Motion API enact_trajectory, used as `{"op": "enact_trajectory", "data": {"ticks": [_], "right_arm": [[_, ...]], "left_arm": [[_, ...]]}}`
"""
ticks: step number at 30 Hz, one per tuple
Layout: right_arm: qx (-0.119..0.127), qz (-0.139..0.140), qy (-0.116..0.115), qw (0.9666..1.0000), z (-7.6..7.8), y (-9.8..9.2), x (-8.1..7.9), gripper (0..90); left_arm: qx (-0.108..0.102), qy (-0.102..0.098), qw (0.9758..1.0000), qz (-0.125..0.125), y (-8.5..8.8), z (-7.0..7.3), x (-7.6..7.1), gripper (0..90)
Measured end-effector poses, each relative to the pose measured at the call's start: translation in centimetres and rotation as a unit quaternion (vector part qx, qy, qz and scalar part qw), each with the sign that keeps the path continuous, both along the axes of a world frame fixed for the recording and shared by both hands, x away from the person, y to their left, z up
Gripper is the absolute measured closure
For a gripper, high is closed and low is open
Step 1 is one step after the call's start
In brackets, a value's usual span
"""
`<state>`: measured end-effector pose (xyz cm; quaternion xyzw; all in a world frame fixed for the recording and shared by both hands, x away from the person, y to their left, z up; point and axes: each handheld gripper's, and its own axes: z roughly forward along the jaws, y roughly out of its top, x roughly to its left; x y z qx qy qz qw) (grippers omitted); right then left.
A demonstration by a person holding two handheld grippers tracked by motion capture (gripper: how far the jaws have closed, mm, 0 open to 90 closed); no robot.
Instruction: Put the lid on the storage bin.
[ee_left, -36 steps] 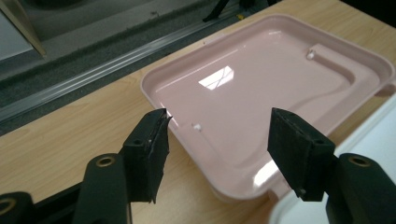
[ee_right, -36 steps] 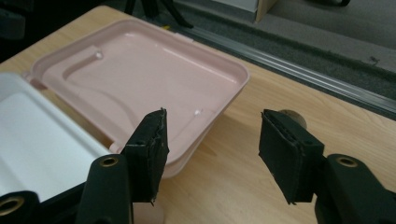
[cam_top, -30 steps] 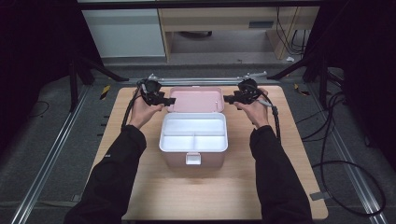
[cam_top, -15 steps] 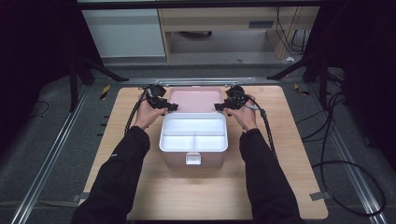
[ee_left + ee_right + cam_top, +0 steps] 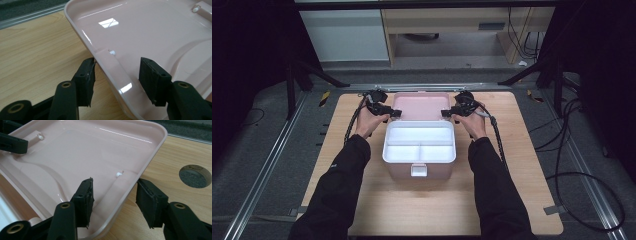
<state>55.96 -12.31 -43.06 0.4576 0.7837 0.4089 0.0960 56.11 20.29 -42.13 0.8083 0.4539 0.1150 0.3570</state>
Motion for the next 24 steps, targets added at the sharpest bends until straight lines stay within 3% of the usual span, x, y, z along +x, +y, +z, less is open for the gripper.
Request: {"op": "enact_trajectory", "data": {"ticks": [6,13,18,24], "right_arm": [[0.013,0.000,-0.009,0.9999,0.7,-0.4,-0.3,51.4],[0.030,0.001,-0.042,0.9987,2.8,-0.9,-1.4,53.5],[0.030,0.006,-0.055,0.9980,3.7,-1.0,-2.1,53.6],[0.023,0.015,-0.071,0.9971,4.9,-1.1,-3.2,53.7]], "left_arm": [[-0.009,-0.023,0.9997,0.004,0.3,1.3,-0.6,50.6],[-0.022,-0.057,0.9981,0.000,0.4,3.4,-2.0,51.4],[-0.015,-0.074,0.9971,-0.010,0.4,4.4,-2.9,51.2],[-0.037,-0.094,0.9947,-0.019,0.9,4.9,-4.4,51.3]]}}
